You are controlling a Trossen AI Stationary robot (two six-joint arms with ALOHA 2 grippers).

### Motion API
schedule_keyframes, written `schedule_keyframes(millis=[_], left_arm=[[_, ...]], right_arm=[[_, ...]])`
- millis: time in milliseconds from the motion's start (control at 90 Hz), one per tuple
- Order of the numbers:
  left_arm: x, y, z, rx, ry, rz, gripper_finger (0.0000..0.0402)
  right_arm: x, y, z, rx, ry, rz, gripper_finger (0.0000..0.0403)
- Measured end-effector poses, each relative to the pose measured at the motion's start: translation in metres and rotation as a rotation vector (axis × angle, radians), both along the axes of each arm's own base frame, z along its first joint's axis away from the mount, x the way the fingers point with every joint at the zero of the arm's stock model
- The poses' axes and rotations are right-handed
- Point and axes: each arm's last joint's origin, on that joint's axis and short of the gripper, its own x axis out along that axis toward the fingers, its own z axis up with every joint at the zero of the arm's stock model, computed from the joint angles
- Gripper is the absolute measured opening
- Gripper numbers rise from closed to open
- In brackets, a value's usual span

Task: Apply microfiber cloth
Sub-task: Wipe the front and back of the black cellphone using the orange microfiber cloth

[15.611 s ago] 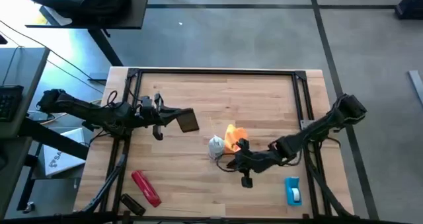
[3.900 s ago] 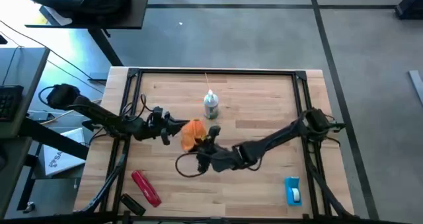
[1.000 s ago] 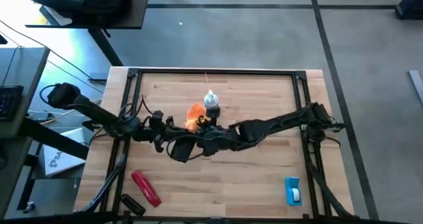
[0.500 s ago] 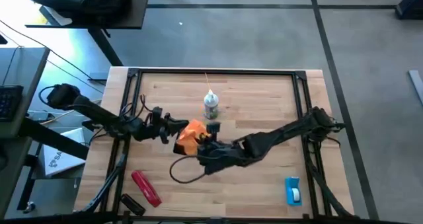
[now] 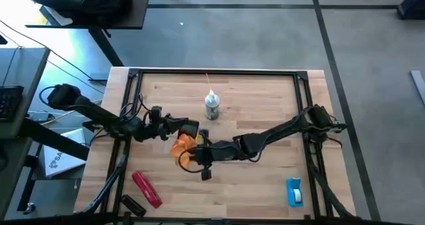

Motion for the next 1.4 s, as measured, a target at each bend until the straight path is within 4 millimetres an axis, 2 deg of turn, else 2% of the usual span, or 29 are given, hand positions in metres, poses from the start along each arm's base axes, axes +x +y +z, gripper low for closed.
schedule_keyframes(millis=[89,244,378,500,689,878,1000,1200,1289,1400], left_arm=[[0.0,-0.001,-0.001,0.007,0.009,0.007,0.0012],[-0.001,-0.004,0.0,0.006,0.007,-0.007,0.0012],[-0.001,-0.005,0.001,0.007,-0.005,-0.032,0.0012],[-0.001,-0.005,0.001,0.02,-0.002,-0.031,0.0012],[-0.001,-0.005,-0.001,0.03,0.015,-0.022,0.0012],[-0.001,-0.005,0.001,0.026,-0.003,-0.025,0.0012],[-0.001,-0.005,0.002,0.024,-0.003,-0.019,0.0012],[-0.003,-0.009,0.001,0.015,0.001,-0.022,0.0012],[-0.004,-0.013,0.001,0.014,0.006,-0.03,0.0012],[-0.006,-0.018,-0.002,0.001,0.018,-0.015,0.0012]], right_arm=[[-0.001,-0.006,0.004,-0.152,-0.001,-0.114,0.0003],[-0.001,-0.012,0.033,-0.433,0.011,-0.35,0.0003],[-0.001,-0.009,0.051,-0.516,0.033,-0.382,0.0003],[-0.002,-0.009,0.05,-0.465,0.039,-0.372,0.0003],[0.003,-0.007,0.03,-0.218,0.083,-0.253,0.0003],[0.01,0.014,0.005,0.048,0.151,0.043,0.0003],[0.01,0.022,0.001,0.093,0.146,0.071,0.0003],[0.011,0.016,0.01,-0.116,0.112,-0.102,0.0003],[0.012,0.009,0.022,-0.25,0.102,-0.212,0.0003],[0.011,0.003,0.047,-0.481,0.13,-0.393,0.0003]])
